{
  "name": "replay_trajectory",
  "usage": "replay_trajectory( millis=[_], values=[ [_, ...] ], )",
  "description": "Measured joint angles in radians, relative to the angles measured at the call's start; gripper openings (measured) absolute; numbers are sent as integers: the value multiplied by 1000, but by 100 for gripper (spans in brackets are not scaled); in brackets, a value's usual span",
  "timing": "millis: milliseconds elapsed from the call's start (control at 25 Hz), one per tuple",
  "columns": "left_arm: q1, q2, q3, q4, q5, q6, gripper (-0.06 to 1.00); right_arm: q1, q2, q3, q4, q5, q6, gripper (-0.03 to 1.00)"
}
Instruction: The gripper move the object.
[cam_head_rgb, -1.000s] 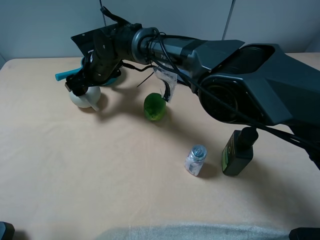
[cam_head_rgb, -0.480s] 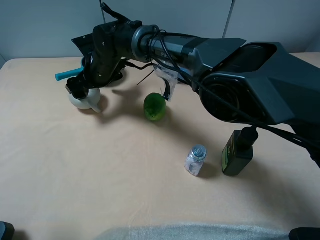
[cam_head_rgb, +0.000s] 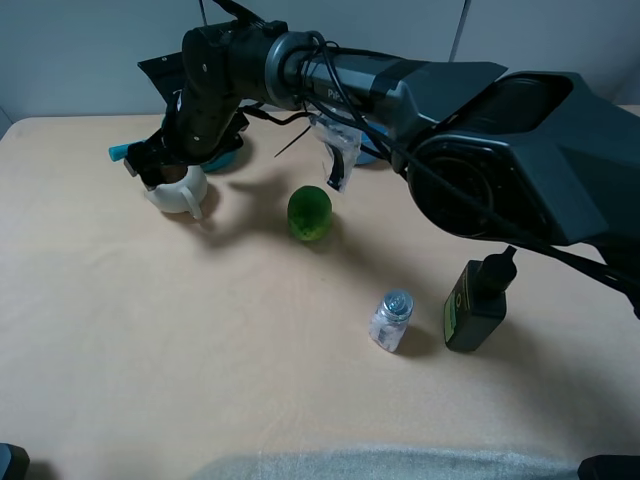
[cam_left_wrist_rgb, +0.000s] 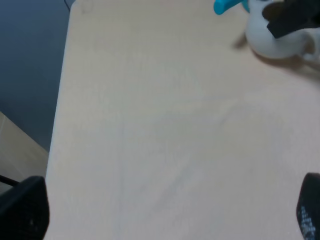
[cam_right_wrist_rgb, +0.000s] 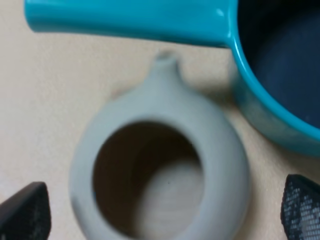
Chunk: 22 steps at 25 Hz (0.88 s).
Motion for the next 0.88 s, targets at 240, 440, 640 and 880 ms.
replay_trajectory(
  millis=[240, 440, 640, 880],
  values=[
    [0, 0, 0, 0, 0, 0, 99, 0, -22, 0, 1, 25, 0, 69],
    [0, 0, 0, 0, 0, 0, 99, 0, -49, 0, 0, 50, 0, 69],
    [0, 0, 0, 0, 0, 0, 99, 0, -79, 0, 0, 79, 0, 69],
    [0, 0, 0, 0, 0, 0, 99, 0, -114, 0, 1, 155, 0, 69]
  ],
)
